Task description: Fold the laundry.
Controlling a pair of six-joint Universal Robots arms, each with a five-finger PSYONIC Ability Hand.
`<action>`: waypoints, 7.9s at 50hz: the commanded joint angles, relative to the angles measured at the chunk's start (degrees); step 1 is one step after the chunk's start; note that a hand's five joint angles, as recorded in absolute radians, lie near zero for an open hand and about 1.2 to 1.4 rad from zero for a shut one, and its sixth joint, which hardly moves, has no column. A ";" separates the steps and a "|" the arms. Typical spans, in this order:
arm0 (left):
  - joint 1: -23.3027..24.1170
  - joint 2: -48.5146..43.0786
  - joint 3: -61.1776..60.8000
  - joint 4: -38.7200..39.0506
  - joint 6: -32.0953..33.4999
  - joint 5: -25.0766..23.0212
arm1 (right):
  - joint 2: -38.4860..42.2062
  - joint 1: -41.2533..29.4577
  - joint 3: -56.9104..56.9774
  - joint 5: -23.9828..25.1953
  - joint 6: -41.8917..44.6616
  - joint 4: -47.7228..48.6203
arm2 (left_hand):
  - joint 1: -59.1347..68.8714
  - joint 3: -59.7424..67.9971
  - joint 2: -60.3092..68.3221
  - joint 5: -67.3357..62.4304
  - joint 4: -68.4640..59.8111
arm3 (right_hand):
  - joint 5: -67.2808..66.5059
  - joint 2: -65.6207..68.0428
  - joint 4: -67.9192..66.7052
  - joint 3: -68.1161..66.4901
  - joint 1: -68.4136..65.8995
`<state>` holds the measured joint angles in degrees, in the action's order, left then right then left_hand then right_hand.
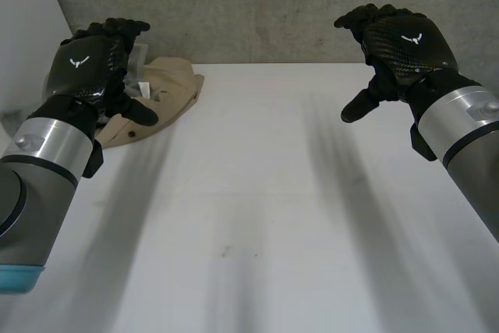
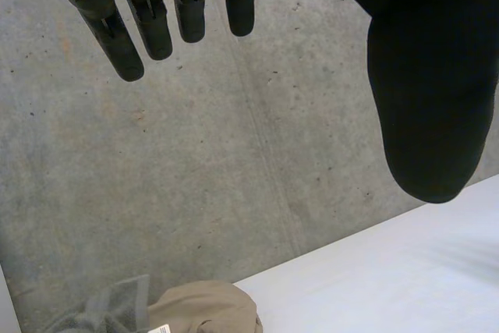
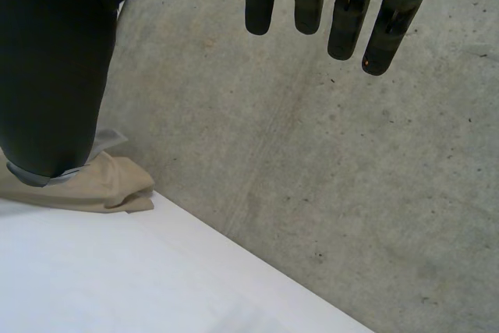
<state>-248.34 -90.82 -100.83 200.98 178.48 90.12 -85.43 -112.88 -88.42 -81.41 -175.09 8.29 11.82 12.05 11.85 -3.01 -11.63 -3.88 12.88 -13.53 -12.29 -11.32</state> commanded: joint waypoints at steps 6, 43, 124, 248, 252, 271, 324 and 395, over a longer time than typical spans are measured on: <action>-1.09 -0.85 2.82 0.29 0.20 -0.12 | 0.09 0.20 0.09 0.03 0.19 0.15 | -1.82 -2.05 -1.85 3.01 1.63 | 3.88 -2.88 3.53 2.29 1.32; -23.76 -56.91 54.31 0.29 34.04 -12.07 | 6.33 0.02 0.53 -0.15 0.63 0.24 | 1.74 1.51 1.71 -0.55 -1.93 | 3.88 -2.88 3.53 2.29 1.32; -16.92 -36.55 63.13 1.17 17.27 -8.82 | 10.64 -0.42 1.49 -0.41 3.80 0.15 | 68.18 67.95 68.15 -66.99 -68.37 | 3.88 -2.88 3.53 2.29 1.32; 18.86 -3.32 -3.86 -5.34 18.39 13.68 | 17.93 5.21 -3.78 14.71 36.32 -10.92 | 68.18 67.95 68.15 -66.99 -68.37 | 3.88 -2.88 3.53 2.29 1.32; 18.60 -2.08 -2.45 -6.13 18.57 13.68 | 18.81 5.91 -0.62 14.97 32.54 -14.43 | 68.18 67.95 68.15 -66.99 -68.37 | 3.88 -2.88 3.53 2.29 1.32; 18.33 1.79 0.72 -7.27 18.48 13.68 | 34.54 3.11 12.83 17.70 19.26 -18.83 | 68.18 67.95 68.15 -66.99 -68.37 | 3.88 -2.88 3.53 2.29 1.32; 3.04 -24.83 23.90 -8.85 17.34 1.46 | 24.16 1.08 28.64 -5.68 42.12 -29.57 | 68.18 67.95 68.15 -66.99 -68.37 | -66.12 67.12 -66.47 -67.71 -68.68; 3.92 -23.25 -3.24 -1.47 26.22 -0.74 | 23.99 0.29 3.43 -0.85 23.22 -11.98 | 14.36 14.13 14.33 -13.17 -14.55 | -66.12 67.12 -66.47 -67.71 -68.68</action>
<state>-244.87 -110.87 -104.56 198.45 204.07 88.50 -61.54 -112.42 -83.46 -82.47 -151.84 -4.11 20.16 19.64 19.48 -8.84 -19.26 -57.08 66.74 -68.13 -67.72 -56.47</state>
